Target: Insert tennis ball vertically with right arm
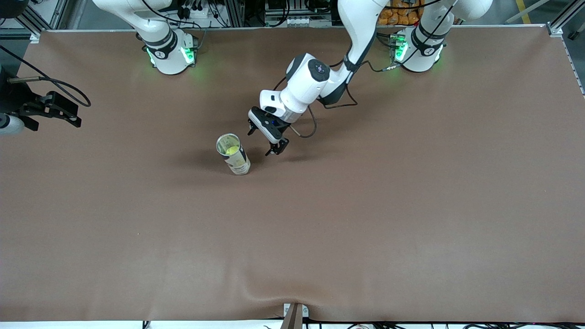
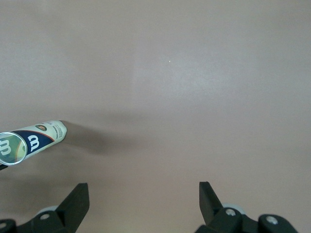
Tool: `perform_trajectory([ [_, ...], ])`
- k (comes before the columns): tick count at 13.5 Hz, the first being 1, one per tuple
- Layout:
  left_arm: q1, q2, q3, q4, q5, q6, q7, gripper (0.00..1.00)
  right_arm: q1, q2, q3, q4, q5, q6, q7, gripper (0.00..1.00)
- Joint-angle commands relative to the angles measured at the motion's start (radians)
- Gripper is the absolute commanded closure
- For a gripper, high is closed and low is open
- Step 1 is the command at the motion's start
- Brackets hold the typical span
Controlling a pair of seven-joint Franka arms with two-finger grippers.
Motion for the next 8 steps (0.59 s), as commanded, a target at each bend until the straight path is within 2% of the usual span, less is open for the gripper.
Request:
perform_trajectory([
  [1, -0.005, -0.087, 0.047, -0.081, -0.023, -0.094, 0.005, 0.00, -0.011, -0.021, 0.010, -0.019, -0.014, 0.001, 0.001, 0.00],
  [8, -0.007, -0.160, 0.249, -0.087, -0.010, -0.397, 0.005, 0.00, -0.010, -0.021, 0.010, -0.019, -0.013, 0.001, -0.001, 0.00],
])
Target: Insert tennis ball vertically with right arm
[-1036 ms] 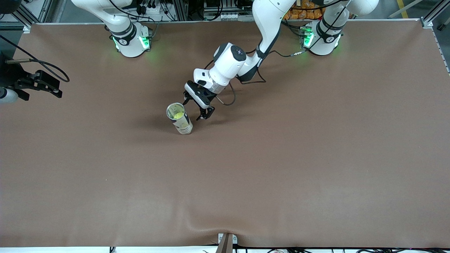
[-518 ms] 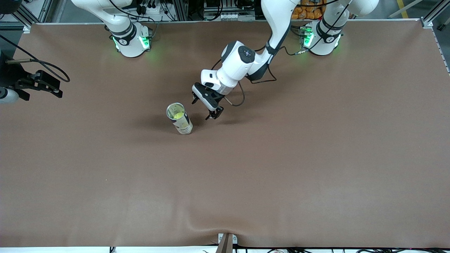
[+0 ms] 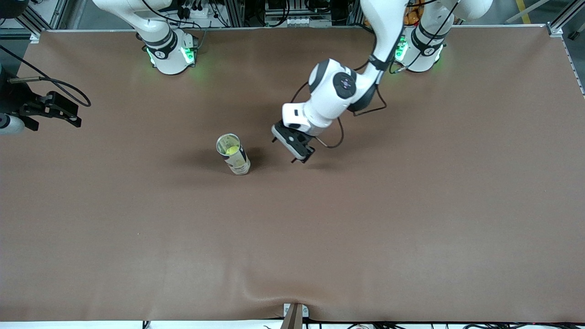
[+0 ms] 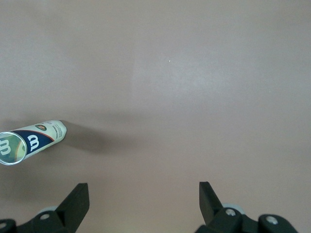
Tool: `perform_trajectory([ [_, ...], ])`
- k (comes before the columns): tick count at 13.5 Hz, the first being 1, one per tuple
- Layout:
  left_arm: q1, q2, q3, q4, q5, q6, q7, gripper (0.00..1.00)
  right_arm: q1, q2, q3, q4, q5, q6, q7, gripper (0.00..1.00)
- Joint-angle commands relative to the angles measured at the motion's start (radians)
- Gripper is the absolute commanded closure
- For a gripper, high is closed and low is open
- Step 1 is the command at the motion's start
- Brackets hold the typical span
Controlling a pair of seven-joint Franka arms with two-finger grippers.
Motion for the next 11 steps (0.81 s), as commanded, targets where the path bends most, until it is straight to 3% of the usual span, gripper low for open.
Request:
perform_trajectory([
  [1, -0.008, -0.047, 0.074, -0.027, -0.010, -0.097, 0.005, 0.00, -0.010, -0.021, 0.010, -0.018, -0.012, 0.001, -0.001, 0.00],
  [4, -0.008, -0.063, 0.188, 0.009, 0.050, -0.254, 0.004, 0.00, -0.010, -0.021, 0.010, -0.018, -0.012, 0.000, -0.001, 0.00],
  [7, -0.008, -0.063, 0.333, 0.117, 0.153, -0.502, -0.021, 0.00, -0.010, -0.021, 0.010, -0.018, -0.012, 0.000, -0.001, 0.00],
  [11, 0.015, -0.064, 0.436, 0.203, 0.294, -0.699, -0.022, 0.00, -0.011, -0.021, 0.010, -0.018, -0.012, 0.000, -0.001, 0.00],
])
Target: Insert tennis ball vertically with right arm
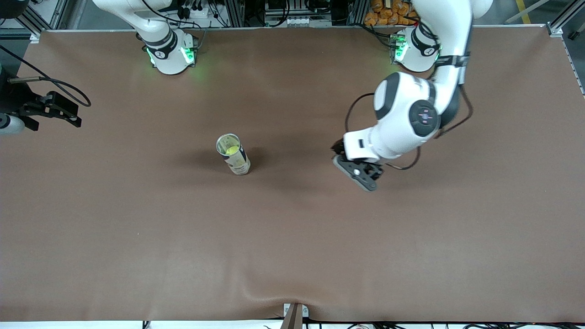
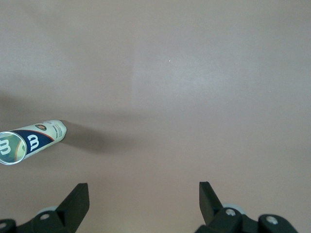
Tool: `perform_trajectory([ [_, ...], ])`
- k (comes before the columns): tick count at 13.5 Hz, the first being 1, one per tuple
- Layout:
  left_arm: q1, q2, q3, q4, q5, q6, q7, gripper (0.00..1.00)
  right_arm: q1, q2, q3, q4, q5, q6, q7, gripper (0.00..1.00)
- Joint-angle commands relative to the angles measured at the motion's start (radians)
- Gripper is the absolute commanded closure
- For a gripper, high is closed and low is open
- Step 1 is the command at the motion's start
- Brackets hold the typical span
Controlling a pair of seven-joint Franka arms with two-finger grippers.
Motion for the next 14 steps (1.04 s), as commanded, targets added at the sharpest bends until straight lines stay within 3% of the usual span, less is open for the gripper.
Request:
perform_trajectory([
  [1, 0.002, -0.005, 0.059, 0.060, 0.111, -0.120, -0.019, 0.00, -0.010, -0.021, 0.010, -0.018, -0.012, 0.000, -0.001, 0.00],
  [7, 0.002, -0.022, 0.168, 0.141, 0.249, -0.297, -0.028, 0.00, -0.011, -0.021, 0.010, -0.018, -0.012, -0.001, -0.001, 0.00],
  [14, 0.001, -0.055, 0.254, 0.149, 0.304, -0.351, -0.028, 0.00, -0.011, -0.021, 0.010, -0.018, -0.012, -0.001, -0.002, 0.00],
])
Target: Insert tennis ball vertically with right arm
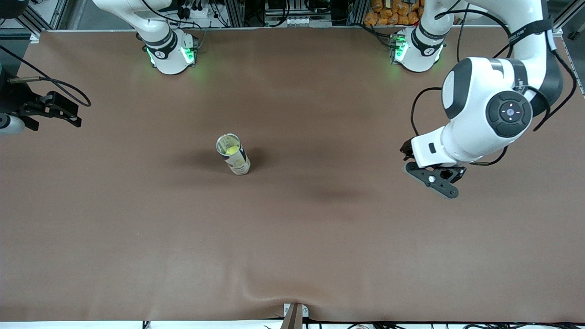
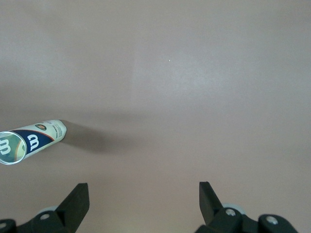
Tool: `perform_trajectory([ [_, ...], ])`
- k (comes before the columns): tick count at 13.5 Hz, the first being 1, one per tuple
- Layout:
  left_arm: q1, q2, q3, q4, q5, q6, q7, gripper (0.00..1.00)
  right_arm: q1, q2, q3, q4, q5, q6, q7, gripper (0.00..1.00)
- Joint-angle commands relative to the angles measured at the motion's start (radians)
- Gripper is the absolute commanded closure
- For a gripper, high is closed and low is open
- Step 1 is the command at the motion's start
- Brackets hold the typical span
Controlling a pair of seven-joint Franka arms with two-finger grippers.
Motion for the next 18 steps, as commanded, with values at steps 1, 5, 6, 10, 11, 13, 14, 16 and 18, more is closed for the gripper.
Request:
perform_trajectory([
  [1, -0.007, -0.036, 0.029, 0.007, 0.038, -0.049, -0.016, 0.00, -0.011, -0.021, 0.010, -0.018, -0.012, 0.000, -0.002, 0.00],
  [5, -0.005, -0.038, 0.092, 0.085, 0.049, -0.149, -0.013, 0.00, -0.013, -0.021, 0.010, -0.018, -0.012, -0.002, -0.002, 0.00],
  [6, -0.005, -0.039, 0.100, 0.089, 0.050, -0.159, -0.010, 0.00, -0.013, -0.021, 0.010, -0.020, -0.012, -0.002, -0.002, 0.00],
  [10, -0.001, -0.059, 0.102, 0.087, 0.053, -0.164, -0.010, 0.00, -0.016, -0.021, 0.010, -0.018, -0.014, -0.006, -0.004, 0.00],
  [11, 0.025, -0.070, 0.093, 0.089, 0.064, -0.164, -0.010, 0.00, -0.016, -0.021, 0.010, -0.018, -0.014, -0.006, -0.004, 0.00],
  [13, 0.141, -0.128, -0.036, 0.089, 0.154, -0.164, -0.015, 0.00, -0.017, -0.019, 0.010, -0.010, -0.014, -0.006, -0.005, 0.00],
  [14, 0.224, -0.157, -0.131, 0.089, 0.198, -0.164, -0.015, 0.00, -0.020, -0.019, 0.009, -0.010, -0.014, -0.006, -0.005, 0.00],
  [16, 0.329, -0.180, -0.245, 0.090, 0.252, -0.199, -0.015, 0.00, -0.023, -0.016, 0.006, -0.010, -0.015, -0.006, -0.008, 0.00],
  [18, 0.370, -0.227, -0.291, 0.090, 0.300, -0.221, -0.026, 0.00, -0.023, -0.016, 0.006, -0.010, -0.027, -0.002, -0.005, 0.00],
])
